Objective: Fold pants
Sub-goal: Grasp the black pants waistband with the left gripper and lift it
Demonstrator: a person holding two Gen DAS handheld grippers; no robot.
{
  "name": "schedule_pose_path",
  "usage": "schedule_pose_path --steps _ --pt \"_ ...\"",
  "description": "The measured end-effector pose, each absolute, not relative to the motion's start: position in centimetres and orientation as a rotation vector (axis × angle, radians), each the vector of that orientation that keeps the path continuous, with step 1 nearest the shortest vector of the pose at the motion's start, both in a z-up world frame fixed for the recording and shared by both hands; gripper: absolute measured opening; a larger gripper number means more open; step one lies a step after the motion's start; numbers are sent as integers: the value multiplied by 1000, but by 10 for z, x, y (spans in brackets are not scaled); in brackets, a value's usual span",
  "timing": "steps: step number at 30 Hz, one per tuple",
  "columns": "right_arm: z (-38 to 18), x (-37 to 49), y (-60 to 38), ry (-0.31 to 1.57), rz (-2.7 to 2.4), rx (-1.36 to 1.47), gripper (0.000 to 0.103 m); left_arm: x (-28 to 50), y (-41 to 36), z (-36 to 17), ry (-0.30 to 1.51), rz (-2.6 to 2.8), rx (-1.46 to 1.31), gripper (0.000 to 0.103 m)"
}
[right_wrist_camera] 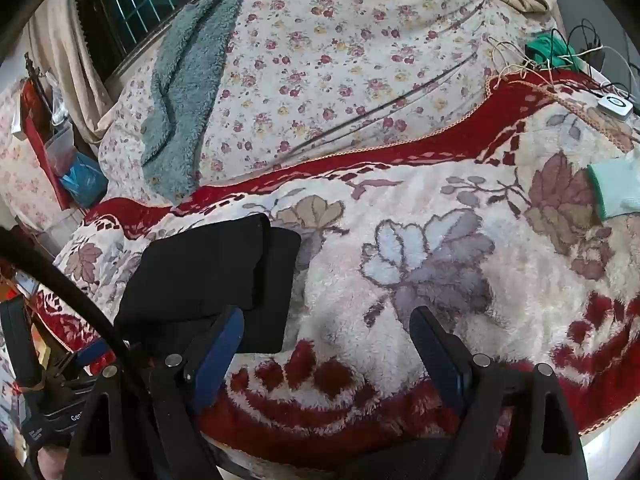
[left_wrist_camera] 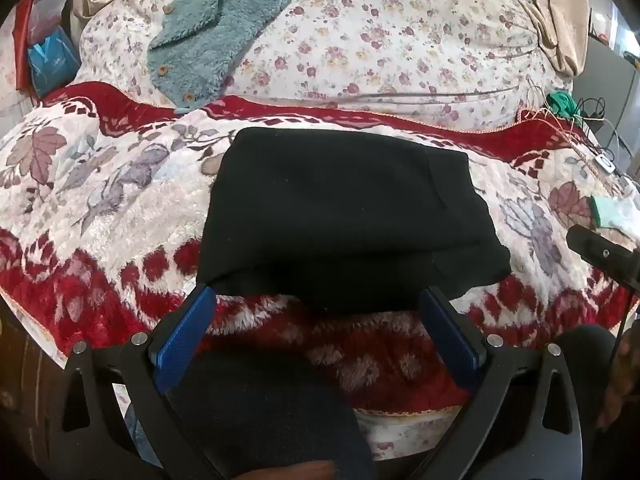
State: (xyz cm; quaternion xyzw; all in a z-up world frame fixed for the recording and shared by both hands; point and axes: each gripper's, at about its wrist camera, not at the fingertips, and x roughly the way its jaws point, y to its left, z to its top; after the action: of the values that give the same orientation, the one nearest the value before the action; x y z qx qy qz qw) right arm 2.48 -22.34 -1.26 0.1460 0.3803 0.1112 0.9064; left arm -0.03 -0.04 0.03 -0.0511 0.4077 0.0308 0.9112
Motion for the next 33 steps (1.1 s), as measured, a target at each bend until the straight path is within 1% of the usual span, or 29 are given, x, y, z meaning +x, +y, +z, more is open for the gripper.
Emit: schedule_pose_path --steps 13,15,17,19,21,22,24,26,28,31,32,33 --pt "-14 26 -221 771 241 308 84 1 -6 -2 846 43 -140 101" --pt "-9 20 -220 736 271 316 84 -9 3 4 789 -25 -225 101" --pt "-4 11 -220 672 320 328 84 -26 20 9 691 -92 -345 101" --pt "3 3 -221 606 387 359 84 -31 38 11 654 -131 -442 101" --pt "12 -10 -222 510 461 395 84 -29 50 7 677 -157 -515 101" --pt "17 -11 -220 497 459 385 84 -28 55 3 694 -158 -552 101" --pt "19 -10 -214 520 487 366 84 -29 65 3 700 -151 -625 101" --pt "15 2 -202 605 540 361 84 -30 75 3 684 -142 -694 101" --pt "10 14 -191 672 522 367 84 -37 86 6 618 -139 -782 101" --pt "-14 38 -176 790 596 560 82 -54 96 10 490 -56 -794 101" --pt "-25 44 -173 808 619 649 80 -56 98 9 486 -53 -786 101" --pt "-36 48 -171 807 643 716 80 -54 100 7 516 -69 -788 101"
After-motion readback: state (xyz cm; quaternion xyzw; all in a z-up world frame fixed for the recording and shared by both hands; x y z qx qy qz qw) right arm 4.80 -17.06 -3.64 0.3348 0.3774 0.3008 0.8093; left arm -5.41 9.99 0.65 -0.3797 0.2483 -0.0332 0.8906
